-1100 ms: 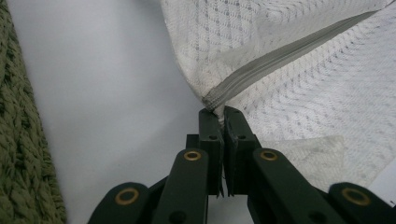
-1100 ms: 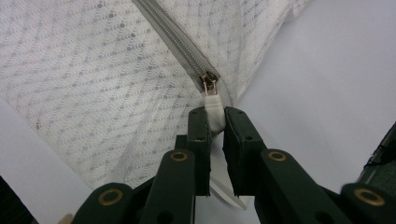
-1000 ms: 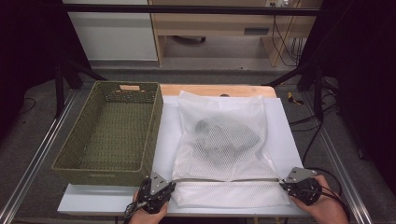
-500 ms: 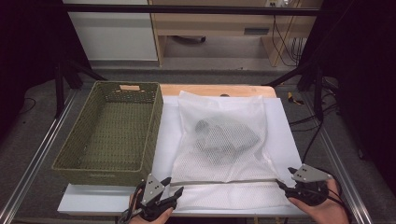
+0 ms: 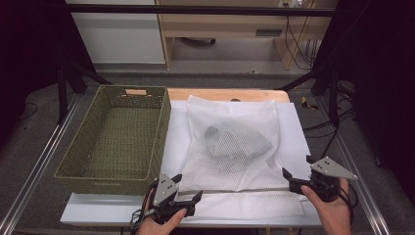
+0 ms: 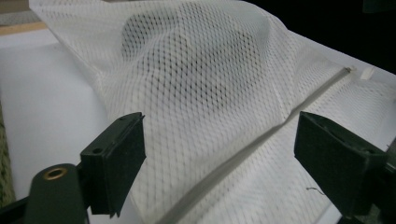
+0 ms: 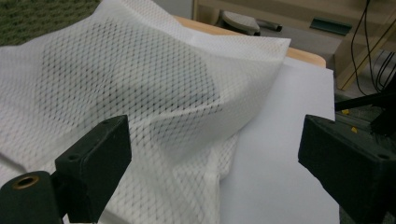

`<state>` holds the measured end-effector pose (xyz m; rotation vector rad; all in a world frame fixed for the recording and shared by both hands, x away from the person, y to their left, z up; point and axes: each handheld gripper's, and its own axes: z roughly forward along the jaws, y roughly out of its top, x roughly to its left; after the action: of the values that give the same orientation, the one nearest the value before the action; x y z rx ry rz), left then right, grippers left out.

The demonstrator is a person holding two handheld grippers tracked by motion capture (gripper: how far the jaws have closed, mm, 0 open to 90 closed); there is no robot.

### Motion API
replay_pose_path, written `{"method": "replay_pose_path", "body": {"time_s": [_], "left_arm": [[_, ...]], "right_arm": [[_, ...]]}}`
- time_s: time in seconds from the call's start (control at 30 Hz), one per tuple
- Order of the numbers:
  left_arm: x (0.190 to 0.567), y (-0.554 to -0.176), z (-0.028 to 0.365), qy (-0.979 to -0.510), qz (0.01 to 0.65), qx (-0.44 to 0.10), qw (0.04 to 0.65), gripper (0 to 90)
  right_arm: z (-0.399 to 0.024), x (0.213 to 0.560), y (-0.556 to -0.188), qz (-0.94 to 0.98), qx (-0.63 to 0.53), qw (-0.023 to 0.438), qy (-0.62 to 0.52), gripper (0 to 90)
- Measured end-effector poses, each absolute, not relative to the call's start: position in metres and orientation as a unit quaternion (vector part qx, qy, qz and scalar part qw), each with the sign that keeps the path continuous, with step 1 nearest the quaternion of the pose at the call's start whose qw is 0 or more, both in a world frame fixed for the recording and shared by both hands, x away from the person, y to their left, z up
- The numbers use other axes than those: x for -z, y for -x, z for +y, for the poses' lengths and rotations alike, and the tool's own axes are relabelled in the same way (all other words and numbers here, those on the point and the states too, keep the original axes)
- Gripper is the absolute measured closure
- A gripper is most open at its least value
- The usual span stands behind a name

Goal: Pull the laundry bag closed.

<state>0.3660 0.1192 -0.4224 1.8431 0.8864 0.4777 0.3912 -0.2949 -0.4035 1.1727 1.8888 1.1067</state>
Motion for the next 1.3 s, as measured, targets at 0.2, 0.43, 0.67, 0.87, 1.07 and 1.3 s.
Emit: {"method": "replay_pose_path", "body": {"time_s": [0.2,0.43,0.67,0.87,1.07,1.3], "left_arm": [[0.406,-0.395,0.106,-0.757,0.348,-0.198,0.516,9.3],[0.402,-0.427,0.094,-0.757,0.337,-0.205,0.521,5.9],[0.415,-0.451,0.086,-0.764,0.345,-0.218,0.5,6.4],[0.434,-0.459,0.088,-0.774,0.361,-0.217,0.473,6.8],[0.455,-0.457,0.094,-0.771,0.398,-0.203,0.453,7.2],[0.466,-0.451,0.098,-0.787,0.4,-0.21,0.42,7.2]], "right_arm": [[-0.298,0.402,-0.403,0.697,-0.437,0.324,-0.467,10.4],[-0.309,0.412,-0.419,0.677,-0.425,0.324,-0.506,14.9],[-0.322,0.434,-0.428,0.671,-0.397,0.325,-0.535,14.8],[-0.333,0.446,-0.428,0.671,-0.382,0.315,-0.552,16.0],[-0.336,0.456,-0.424,0.682,-0.372,0.301,-0.553,18.7],[-0.331,0.461,-0.413,0.699,-0.349,0.305,-0.545,17.1]]}}
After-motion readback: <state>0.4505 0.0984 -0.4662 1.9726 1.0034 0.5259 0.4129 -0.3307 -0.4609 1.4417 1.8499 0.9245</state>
